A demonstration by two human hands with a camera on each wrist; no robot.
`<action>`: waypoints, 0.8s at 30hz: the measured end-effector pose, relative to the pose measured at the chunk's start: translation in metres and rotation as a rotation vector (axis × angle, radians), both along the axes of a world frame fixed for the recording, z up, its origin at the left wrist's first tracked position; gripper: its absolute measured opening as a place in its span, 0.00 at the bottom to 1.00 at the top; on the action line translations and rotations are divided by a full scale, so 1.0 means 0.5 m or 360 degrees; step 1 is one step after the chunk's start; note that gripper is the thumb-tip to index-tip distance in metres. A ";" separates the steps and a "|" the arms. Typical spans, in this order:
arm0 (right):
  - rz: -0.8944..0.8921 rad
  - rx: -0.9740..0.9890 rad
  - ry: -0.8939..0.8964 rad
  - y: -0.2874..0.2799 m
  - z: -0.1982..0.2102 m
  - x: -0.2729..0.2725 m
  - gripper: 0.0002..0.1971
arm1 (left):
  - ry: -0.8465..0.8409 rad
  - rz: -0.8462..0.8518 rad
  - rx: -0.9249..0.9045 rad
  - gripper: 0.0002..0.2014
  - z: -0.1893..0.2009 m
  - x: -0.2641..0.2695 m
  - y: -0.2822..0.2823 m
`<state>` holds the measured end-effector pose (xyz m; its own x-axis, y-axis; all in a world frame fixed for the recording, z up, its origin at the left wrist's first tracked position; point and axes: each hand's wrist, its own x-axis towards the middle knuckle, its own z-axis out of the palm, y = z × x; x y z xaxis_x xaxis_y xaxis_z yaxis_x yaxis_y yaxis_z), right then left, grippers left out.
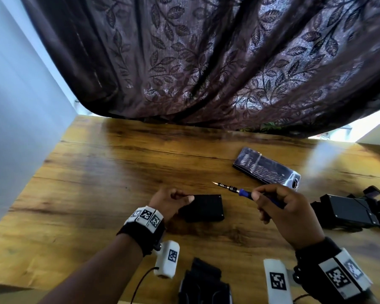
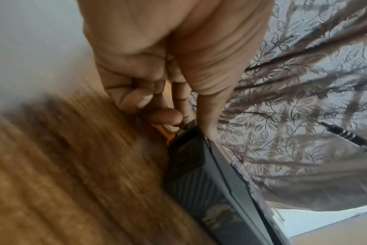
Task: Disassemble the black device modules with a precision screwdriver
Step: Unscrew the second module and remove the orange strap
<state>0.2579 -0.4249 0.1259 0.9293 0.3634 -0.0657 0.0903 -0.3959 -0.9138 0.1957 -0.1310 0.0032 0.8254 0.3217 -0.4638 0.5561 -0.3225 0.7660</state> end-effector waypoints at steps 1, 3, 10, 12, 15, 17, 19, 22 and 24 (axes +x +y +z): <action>0.0009 0.0003 0.0002 0.006 -0.001 -0.002 0.02 | -0.0032 0.0031 -0.0051 0.12 -0.001 -0.002 0.000; 0.0029 -0.0003 0.0010 0.016 -0.002 -0.007 0.02 | -0.0054 0.0077 -0.0163 0.09 0.000 -0.005 0.000; 0.0033 -0.0034 0.0026 0.052 -0.017 -0.023 0.02 | -0.0104 -0.0027 -0.0184 0.07 -0.006 -0.012 0.009; 0.0038 -0.0034 0.0027 0.060 -0.022 -0.024 0.02 | -0.0130 -0.0089 -0.0199 0.07 -0.004 -0.019 0.009; 0.0049 -0.0044 0.0027 0.068 -0.026 -0.027 0.03 | -0.0147 -0.0133 -0.0231 0.10 -0.007 -0.028 0.009; 0.0052 -0.0045 0.0020 0.073 -0.029 -0.029 0.03 | -0.0158 -0.0126 -0.0238 0.12 -0.004 -0.033 0.009; 0.0043 -0.0046 0.0017 0.079 -0.034 -0.031 0.04 | -0.0182 -0.0125 -0.0243 0.13 -0.002 -0.034 0.008; 0.0025 -0.0052 0.0029 0.090 -0.048 -0.032 0.06 | -0.0204 -0.0100 -0.0253 0.13 -0.007 -0.036 0.006; 0.0040 -0.0091 0.0020 0.097 -0.059 -0.032 0.06 | -0.0203 -0.0025 -0.0229 0.07 -0.016 -0.034 0.004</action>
<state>0.2417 -0.3764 0.0965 0.9188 0.3821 -0.0987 0.0894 -0.4450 -0.8910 0.1785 -0.1291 -0.0046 0.8848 0.2462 -0.3956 0.4474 -0.2122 0.8688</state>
